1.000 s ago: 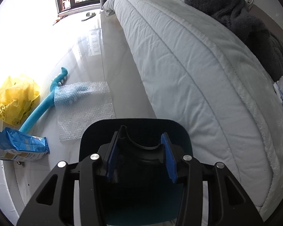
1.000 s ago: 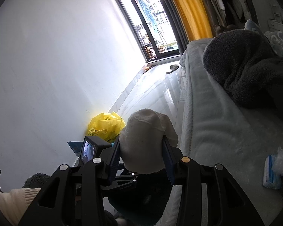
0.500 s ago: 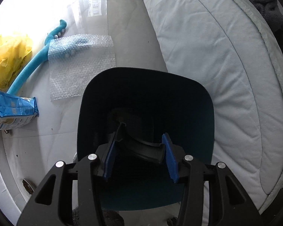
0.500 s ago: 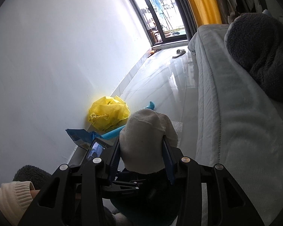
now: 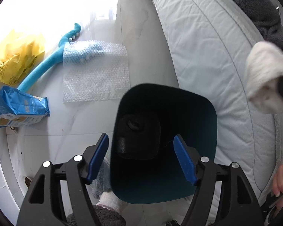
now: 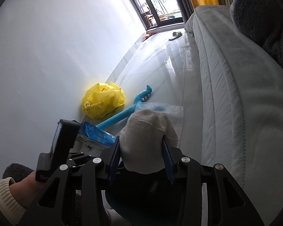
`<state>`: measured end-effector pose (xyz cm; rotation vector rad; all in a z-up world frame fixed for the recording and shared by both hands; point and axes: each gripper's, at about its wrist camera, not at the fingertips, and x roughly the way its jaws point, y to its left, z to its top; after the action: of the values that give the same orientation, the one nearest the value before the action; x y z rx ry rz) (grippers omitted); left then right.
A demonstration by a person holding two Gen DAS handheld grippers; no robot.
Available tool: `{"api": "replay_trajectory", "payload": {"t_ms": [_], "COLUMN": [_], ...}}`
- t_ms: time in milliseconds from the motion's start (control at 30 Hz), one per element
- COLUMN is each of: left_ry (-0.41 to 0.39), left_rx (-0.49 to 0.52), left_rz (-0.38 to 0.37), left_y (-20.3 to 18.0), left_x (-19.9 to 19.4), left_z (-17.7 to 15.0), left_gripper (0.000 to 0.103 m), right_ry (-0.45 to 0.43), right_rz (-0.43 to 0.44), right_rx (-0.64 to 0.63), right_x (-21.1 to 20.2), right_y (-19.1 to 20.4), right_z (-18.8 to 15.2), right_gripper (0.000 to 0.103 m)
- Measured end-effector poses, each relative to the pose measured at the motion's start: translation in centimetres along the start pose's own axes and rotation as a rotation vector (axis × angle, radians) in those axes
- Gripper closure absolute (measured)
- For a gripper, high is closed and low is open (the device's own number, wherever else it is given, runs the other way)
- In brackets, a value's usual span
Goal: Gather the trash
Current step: 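Carry both items over the teal bin and open both tools to drop them, then return both tools to the bed toward the remaining trash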
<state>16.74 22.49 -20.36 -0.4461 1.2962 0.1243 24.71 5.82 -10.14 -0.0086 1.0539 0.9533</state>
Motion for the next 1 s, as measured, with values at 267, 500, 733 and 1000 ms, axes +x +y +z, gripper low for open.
{"api": "replay_trajectory", "payload": {"t_ms": [267, 500, 733, 1000], "left_ry": [-0.157, -0.271, -0.390, -0.548], "left_rx": [0.009, 0.010, 0.055, 0.116], "left_rz": [-0.007, -0.008, 0.010, 0.017], "left_y": [1.2, 1.6, 0.7, -1.1], "left_x": [-4.1, -7.1, -9.8, -13.0], "left_z": [0.8, 1.7, 1.8, 1.7], "left_gripper": [0.023, 0.023, 0.028, 0.032], "right_ry": [0.110, 0.207, 0.293, 0.354], "right_rz": [-0.016, -0.033, -0.048, -0.074], "right_rx": [0.054, 0.062, 0.078, 0.047], "right_x": [5.1, 8.5, 10.6, 11.6], "right_y": [-0.9, -0.6, -1.0, -0.4], "right_z": [-1.3, -2.7, -4.2, -5.2], "right_gripper": [0.061, 0.061, 0.061, 0.059]}}
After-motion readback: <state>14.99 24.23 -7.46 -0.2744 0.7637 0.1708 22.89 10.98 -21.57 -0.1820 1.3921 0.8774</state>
